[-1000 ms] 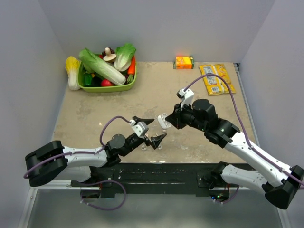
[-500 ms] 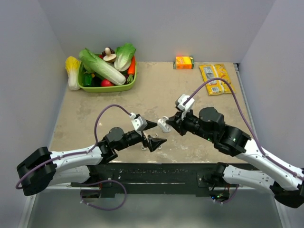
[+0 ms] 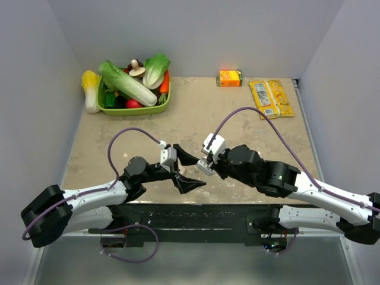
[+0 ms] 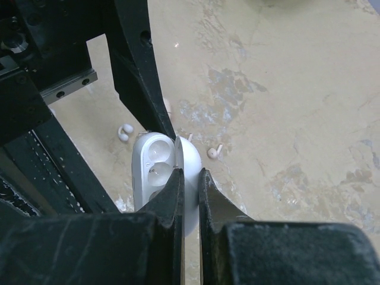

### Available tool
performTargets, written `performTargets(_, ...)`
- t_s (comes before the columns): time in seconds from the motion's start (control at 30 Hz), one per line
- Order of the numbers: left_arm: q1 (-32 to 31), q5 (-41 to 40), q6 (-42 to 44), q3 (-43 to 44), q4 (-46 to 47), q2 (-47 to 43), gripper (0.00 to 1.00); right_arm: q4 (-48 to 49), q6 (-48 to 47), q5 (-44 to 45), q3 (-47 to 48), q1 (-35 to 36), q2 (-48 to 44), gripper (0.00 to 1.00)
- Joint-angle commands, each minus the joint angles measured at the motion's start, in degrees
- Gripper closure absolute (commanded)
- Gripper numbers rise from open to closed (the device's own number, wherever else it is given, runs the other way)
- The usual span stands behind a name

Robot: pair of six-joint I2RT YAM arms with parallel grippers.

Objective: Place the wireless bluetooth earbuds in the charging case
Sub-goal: Adjust the charging case.

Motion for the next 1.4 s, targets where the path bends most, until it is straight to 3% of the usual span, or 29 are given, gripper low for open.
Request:
performTargets(0.0, 0.33, 3.19, -0.36, -0.5, 5.18, 0.3, 0.15, 1.53, -0.44, 1.93, 2.51, 0.43, -0.34, 1.0)
performTargets(0.17, 0.33, 3.54, -0.27, -0.5, 6.58, 2.49, 0.21, 1.98, -0.18, -0.35, 2.52, 0.52, 0.36, 1.0)
performTargets(0.47, 0.33, 0.38, 0.43, 0.91, 4.82, 3.9, 0.18, 2.77, -0.44, -2.02, 2.25, 0.52, 0.19, 1.0)
performTargets(0.7, 0.33, 0.81, 0.26, 1.0, 7.02, 5.13, 0.26, 3.03, -0.62, -4.4, 1.9, 0.52, 0.36, 1.0)
performTargets(0.93, 0.25, 1.69, -0.18, 1.26, 9.04, 6.36, 0.27, 2.94, -0.62, -6.24, 1.81, 0.61, 0.89, 1.0)
performTargets(1.03, 0.33, 2.31, -0.18, 1.44, 9.57, 6.89, 0.35, 3.03, -0.53, -6.33, 1.81, 0.61, 0.8, 1.0)
performTargets(1.17, 0.33, 3.71, -0.18, 1.44, 10.01, 7.77, 0.61, 3.03, -0.53, -6.33, 1.64, 0.61, 0.63, 1.0)
performTargets(1.33, 0.33, 4.15, -0.8, 0.65, 12.21, 8.3, 0.8, 3.21, -0.35, -6.77, 1.55, 0.61, 0.28, 1.0)
performTargets(1.37, 0.33, 4.24, -0.8, 0.56, 12.29, 8.38, 0.88, 3.21, -0.35, -6.86, 1.55, 0.61, 0.28, 1.0)
